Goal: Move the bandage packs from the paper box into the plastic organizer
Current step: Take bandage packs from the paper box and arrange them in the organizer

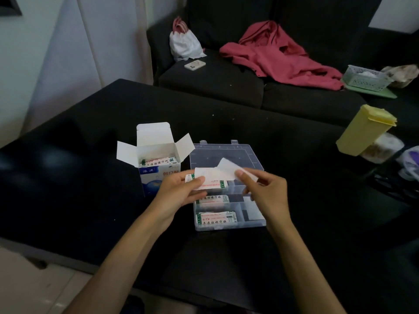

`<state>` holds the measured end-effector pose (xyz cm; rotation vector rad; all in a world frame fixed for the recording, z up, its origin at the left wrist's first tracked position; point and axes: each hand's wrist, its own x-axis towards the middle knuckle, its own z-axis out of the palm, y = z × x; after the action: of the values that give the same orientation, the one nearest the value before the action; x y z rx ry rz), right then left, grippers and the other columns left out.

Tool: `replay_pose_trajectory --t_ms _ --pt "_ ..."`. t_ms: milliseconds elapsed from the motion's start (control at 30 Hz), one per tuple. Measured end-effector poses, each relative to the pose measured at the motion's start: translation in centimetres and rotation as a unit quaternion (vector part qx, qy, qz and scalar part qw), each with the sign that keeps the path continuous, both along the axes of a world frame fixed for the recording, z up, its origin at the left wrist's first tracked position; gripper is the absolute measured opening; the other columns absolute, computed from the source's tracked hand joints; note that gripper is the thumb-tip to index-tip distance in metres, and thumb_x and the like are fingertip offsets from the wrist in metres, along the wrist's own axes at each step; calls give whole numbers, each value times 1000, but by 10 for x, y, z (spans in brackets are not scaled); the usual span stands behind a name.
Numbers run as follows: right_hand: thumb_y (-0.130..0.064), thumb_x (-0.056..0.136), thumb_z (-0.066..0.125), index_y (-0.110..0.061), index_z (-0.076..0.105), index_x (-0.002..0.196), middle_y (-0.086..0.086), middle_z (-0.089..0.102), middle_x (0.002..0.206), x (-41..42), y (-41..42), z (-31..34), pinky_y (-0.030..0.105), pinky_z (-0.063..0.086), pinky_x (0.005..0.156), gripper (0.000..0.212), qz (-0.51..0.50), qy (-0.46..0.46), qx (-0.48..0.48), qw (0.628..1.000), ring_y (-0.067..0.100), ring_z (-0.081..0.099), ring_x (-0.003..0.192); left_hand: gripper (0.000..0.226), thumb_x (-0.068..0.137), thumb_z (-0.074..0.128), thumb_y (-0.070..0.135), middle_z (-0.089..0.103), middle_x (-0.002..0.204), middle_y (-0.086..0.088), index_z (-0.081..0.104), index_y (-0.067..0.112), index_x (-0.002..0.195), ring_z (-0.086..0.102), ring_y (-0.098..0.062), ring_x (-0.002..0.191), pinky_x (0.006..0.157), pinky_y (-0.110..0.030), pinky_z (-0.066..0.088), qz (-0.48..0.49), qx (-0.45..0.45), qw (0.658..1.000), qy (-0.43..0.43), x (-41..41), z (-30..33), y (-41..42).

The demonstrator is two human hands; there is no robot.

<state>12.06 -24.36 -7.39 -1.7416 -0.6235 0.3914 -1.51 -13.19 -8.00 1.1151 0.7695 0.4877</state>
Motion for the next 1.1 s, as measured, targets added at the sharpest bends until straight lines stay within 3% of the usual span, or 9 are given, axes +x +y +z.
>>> replay_pose_trajectory --t_ms 133,200,267,367,500,633,767,967,1100 --pt "-30 80 67 -36 68 89 -23 69 79 2 -1 7 12 49 61 10 44 -54 77 995 -1 62 75 16 87 64 9 75 87 -1 67 14 102 72 -10 79 60 -16 55 -33 11 999 35 -5 3 4" --pt "-39 77 65 -38 68 91 -24 69 87 0 0 5 16 49 72 15 103 -119 30 987 2 62 86 14 87 64 9 75 83 -1 68 15 99 72 -9 77 59 -16 55 -59 13 997 42 -7 5 5" --pt "-31 80 68 -33 70 95 -18 69 97 -2 0 -1 16 50 77 15 159 -143 -14 977 2 62 98 12 86 65 10 75 80 -1 68 17 95 72 -9 75 60 -17 56 -79 16 995 51 -8 7 5" --pt "-19 84 67 -28 70 95 -12 71 96 -6 -1 -1 16 53 67 15 187 -83 0 979 0 65 92 12 86 66 12 75 80 -1 68 17 97 72 -9 74 61 -18 57 -88 21 994 64 -10 7 5" --pt "-27 78 69 -32 71 86 -17 72 78 5 -3 9 17 52 65 9 71 71 63 993 0 65 80 20 86 66 14 75 84 -1 66 18 105 71 -8 76 61 -18 56 -76 29 994 67 -11 6 7" --pt "-28 70 75 -20 72 88 -1 72 90 3 -4 4 21 52 70 20 110 183 -29 976 14 66 90 18 85 66 11 74 81 2 67 22 99 71 -5 75 58 -15 54 -60 51 996 41 -9 8 4" --pt "-17 77 76 -21 71 92 -2 72 85 2 -1 -1 18 54 59 16 72 143 -42 986 11 68 80 19 83 68 8 74 77 4 67 22 96 71 -5 75 58 -14 53 -44 66 997 24 -6 8 1" --pt "-17 77 75 -20 73 85 1 72 87 8 -3 -5 18 56 62 9 116 142 -103 978 12 68 78 22 84 67 8 73 85 0 69 18 103 71 -4 77 59 -14 54 -33 103 993 40 -6 6 3" --pt "-20 78 73 -27 71 81 -11 69 81 16 -12 5 13 52 61 8 156 -9 -97 983 3 67 74 24 86 65 7 72 90 1 68 13 110 70 -4 78 63 -15 56 17 131 991 35 -11 7 10"
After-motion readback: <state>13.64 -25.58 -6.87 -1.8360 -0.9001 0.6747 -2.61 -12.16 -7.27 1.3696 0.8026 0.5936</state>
